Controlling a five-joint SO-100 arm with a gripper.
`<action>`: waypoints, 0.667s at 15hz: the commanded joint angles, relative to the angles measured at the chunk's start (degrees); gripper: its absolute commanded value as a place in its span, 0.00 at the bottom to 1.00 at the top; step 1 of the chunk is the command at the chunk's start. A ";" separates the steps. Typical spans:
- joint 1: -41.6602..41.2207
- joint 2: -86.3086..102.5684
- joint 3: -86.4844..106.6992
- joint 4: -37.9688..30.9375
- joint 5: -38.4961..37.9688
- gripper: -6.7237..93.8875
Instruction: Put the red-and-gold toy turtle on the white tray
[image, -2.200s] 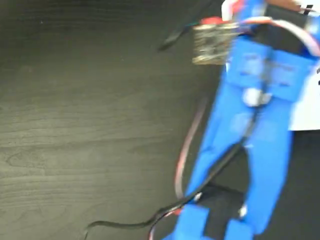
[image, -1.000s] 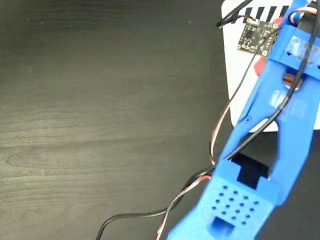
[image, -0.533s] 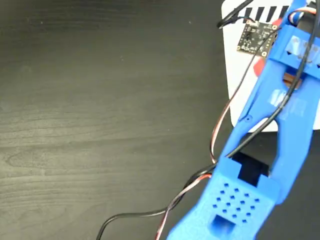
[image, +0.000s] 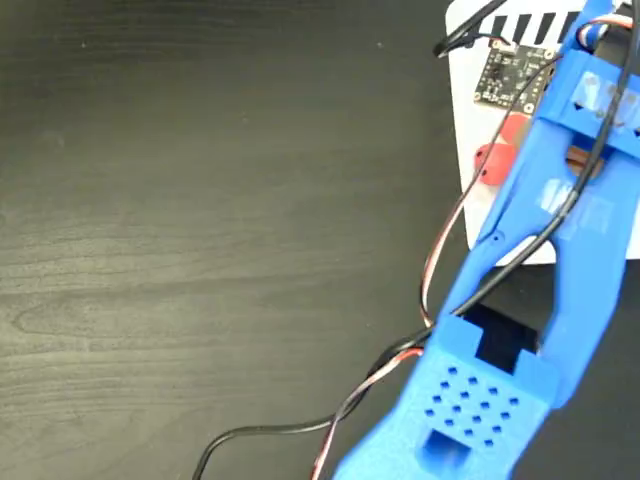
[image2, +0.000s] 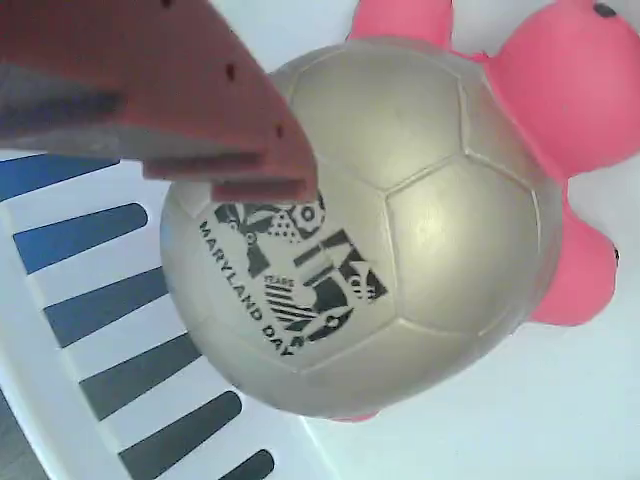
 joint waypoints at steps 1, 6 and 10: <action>0.53 4.22 -2.72 0.62 -0.35 0.65; -0.09 6.94 -6.50 0.09 2.64 0.07; -0.88 12.83 -5.98 -0.35 5.36 0.07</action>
